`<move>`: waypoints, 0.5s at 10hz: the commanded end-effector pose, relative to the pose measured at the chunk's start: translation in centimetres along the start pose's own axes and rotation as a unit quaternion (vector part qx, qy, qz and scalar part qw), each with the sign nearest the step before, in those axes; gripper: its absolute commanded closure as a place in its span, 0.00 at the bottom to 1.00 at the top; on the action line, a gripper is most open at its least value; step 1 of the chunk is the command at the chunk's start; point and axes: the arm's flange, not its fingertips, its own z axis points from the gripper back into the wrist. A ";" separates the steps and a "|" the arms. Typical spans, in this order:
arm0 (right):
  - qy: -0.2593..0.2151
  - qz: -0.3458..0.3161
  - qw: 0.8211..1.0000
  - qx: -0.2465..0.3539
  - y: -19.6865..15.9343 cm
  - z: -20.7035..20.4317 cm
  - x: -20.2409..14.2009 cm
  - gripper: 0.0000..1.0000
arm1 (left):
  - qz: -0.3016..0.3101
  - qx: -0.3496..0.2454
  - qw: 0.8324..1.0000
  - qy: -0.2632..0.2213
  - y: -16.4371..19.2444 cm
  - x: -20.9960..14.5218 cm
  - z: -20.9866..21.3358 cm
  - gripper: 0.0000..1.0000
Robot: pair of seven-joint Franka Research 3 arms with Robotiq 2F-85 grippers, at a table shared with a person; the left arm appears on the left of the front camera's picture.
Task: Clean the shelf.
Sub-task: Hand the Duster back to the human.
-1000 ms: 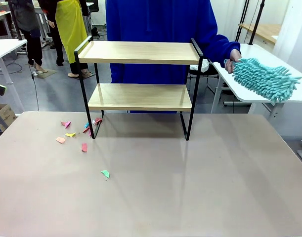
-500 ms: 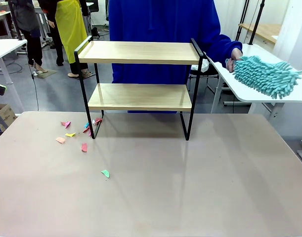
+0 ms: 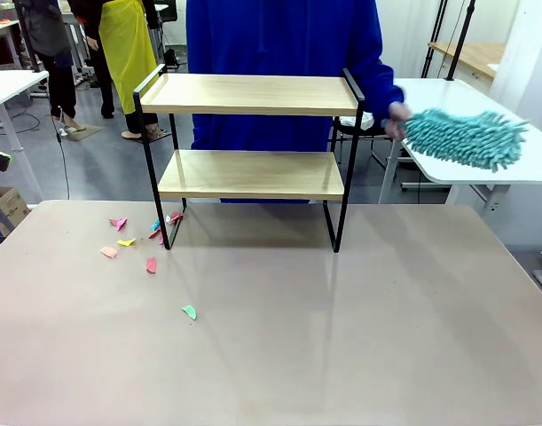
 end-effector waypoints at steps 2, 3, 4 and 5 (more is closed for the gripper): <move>-0.009 0.002 1.000 -0.006 0.2 0.0 0.1 0.00 | -0.010 -0.002 1.000 -0.011 0.0 0.1 -0.1 0.00; -0.009 0.002 1.000 -0.006 0.2 0.0 0.1 0.00 | -0.010 -0.002 1.000 -0.011 0.0 0.1 -0.1 0.00; -0.009 0.002 1.000 -0.006 0.2 0.0 0.1 0.00 | -0.010 -0.002 1.000 -0.011 0.0 0.1 -0.1 0.00; -0.009 0.002 1.000 -0.006 0.2 0.0 0.1 0.00 | -0.010 -0.002 1.000 -0.011 0.0 0.1 -0.1 0.00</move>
